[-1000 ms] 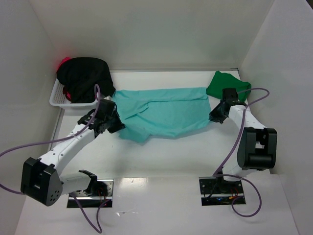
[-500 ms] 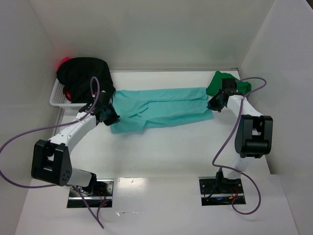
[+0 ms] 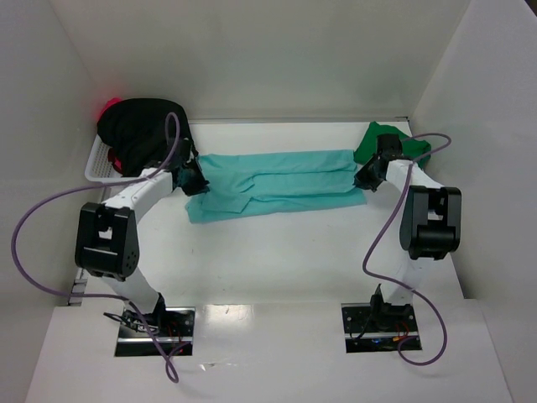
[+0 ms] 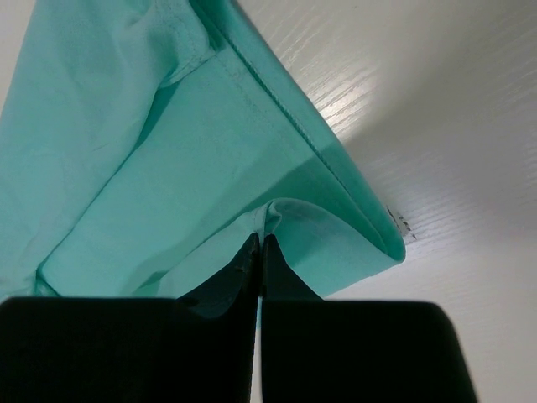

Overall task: Fold and stack the t-shirts
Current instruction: Fold the other side of the tshirt into a rectangle

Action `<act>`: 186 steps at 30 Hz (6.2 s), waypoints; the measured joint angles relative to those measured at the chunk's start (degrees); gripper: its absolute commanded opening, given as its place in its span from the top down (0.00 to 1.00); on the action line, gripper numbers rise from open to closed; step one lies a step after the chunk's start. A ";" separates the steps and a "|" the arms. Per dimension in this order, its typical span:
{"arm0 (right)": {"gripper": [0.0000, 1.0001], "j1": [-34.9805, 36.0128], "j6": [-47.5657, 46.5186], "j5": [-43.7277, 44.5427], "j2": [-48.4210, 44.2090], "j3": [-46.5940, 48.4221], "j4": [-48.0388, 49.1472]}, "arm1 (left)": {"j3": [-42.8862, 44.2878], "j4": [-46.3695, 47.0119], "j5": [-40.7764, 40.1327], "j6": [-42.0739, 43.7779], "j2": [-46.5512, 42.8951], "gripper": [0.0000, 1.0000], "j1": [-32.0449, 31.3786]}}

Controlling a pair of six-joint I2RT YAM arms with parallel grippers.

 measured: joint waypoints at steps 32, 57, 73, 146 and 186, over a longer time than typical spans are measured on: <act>1.00 -5.64 -1.84 0.70 -1.97 -0.74 0.62 | 16.42 -2.74 4.07 12.52 13.79 1.00 0.37; 1.00 -5.64 -5.40 -3.52 7.00 6.42 6.10 | 17.37 -3.37 2.10 12.64 17.54 1.00 0.52; 0.38 -5.61 -7.60 -5.90 12.03 9.25 7.59 | 18.52 -3.74 2.17 13.56 18.10 0.62 0.55; 0.44 37.03 1.91 -10.54 23.68 20.06 16.64 | -3.06 9.36 7.50 5.72 7.10 0.49 -0.04; 0.84 36.65 1.69 -8.15 26.46 35.14 15.79 | 6.34 9.83 6.71 6.46 9.55 0.42 0.63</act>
